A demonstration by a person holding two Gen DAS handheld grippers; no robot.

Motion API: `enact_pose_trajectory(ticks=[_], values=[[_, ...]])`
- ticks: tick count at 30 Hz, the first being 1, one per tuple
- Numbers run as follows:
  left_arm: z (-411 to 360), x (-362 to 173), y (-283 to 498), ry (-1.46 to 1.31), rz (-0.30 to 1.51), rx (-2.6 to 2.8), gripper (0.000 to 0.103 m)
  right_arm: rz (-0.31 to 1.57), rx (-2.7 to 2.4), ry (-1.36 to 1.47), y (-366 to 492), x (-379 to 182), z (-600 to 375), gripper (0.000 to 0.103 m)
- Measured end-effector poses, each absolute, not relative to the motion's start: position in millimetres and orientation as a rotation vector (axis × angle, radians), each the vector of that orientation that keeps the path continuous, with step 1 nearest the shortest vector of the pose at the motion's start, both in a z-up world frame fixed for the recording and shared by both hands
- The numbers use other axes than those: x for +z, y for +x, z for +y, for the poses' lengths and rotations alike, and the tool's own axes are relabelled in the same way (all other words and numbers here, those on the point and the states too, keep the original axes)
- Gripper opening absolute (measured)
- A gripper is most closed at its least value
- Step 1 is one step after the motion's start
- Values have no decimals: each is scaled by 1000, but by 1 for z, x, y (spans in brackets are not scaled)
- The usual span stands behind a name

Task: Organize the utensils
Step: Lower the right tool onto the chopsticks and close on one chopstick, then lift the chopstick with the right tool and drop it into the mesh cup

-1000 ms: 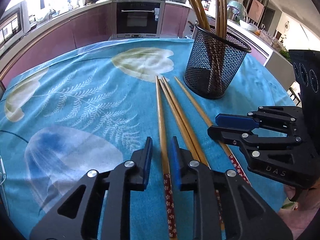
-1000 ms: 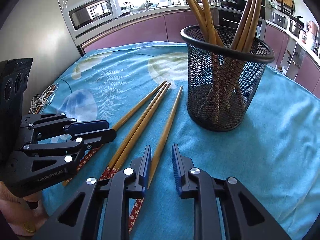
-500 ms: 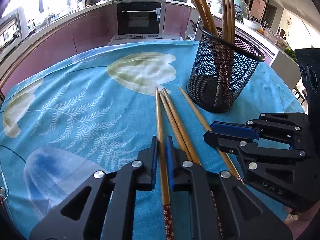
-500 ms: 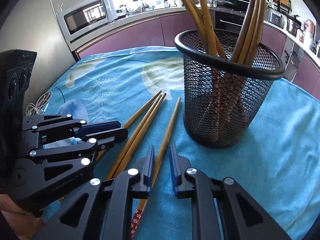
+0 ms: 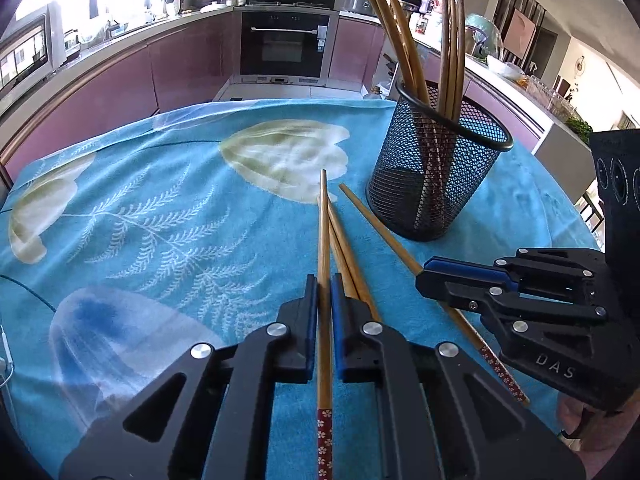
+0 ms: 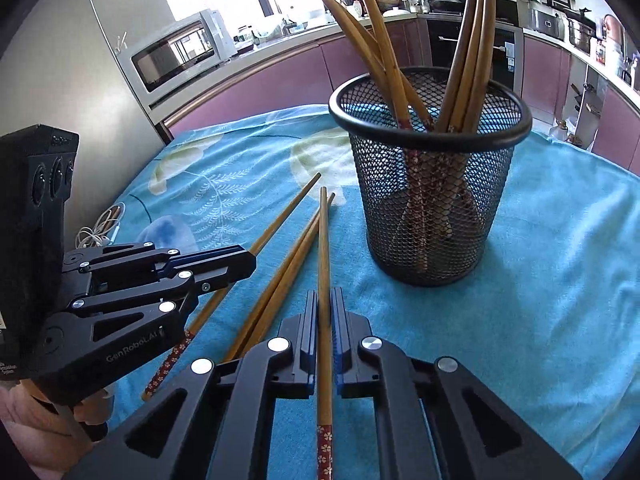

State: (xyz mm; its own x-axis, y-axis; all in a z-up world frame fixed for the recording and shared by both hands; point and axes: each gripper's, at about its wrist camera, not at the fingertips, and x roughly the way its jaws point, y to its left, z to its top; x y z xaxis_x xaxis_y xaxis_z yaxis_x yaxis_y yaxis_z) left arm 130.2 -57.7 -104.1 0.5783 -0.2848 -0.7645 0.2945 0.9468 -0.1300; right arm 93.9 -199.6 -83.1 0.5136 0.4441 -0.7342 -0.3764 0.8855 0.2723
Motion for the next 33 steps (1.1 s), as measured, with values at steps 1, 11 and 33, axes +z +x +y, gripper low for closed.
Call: enact_pose_trajectory(ticks=[1,11,33], values=[[-56,-102,129,8,888,-341,8,900,500,85,92,-81,-200,6],[-48,-87,112,-22,859,-357,8,848,549,114,76,-67,-209,6],[-36,-36,92,-132,760,-500,7,709,556,205,64,-28,-254,6]])
